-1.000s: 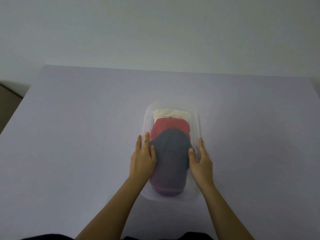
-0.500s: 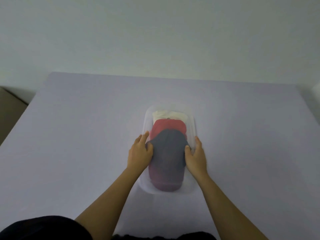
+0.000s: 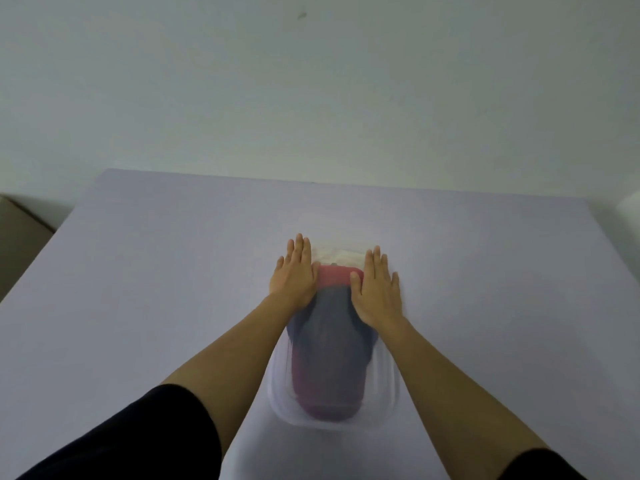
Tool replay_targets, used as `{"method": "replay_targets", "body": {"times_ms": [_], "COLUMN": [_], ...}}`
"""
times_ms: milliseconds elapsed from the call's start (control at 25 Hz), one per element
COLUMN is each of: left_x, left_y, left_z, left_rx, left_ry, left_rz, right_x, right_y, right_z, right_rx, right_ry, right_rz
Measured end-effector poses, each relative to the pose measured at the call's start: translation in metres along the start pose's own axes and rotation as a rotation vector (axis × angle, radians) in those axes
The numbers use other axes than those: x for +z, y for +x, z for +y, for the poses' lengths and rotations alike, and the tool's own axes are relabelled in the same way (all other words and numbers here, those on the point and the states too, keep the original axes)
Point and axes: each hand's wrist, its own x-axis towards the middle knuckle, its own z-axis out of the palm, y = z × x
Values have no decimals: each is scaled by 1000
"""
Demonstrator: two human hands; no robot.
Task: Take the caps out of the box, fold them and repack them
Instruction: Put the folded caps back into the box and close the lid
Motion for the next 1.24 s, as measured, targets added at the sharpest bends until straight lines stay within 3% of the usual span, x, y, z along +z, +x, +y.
{"method": "replay_targets", "body": {"times_ms": [240,480,680,760,880,960,1240], "left_x": [17,19,9,11,24,34,19], "left_y": [5,3,-20,-63,-130,-141,-50], "left_z": [-5,-4,-16,-25,-27,-21,25], "left_rx": [-1,-9,-26,-135,-348,-398,-357], "left_ry": [13,20,-153,-351,-724,-871,-878], "left_rz": [52,34,93,107,-18,-21,45], "right_x": [14,16,-3,-4,6,16,-16], "right_y": [7,8,-19,-57,-121,-136,-58], "right_z": [5,11,17,31,32,29,56], "right_rx": [-25,-37,29,120,325,394,388], "right_ry": [-47,-33,476,601,781,811,813], "right_rz": [106,102,319,259,-27,-112,24]}}
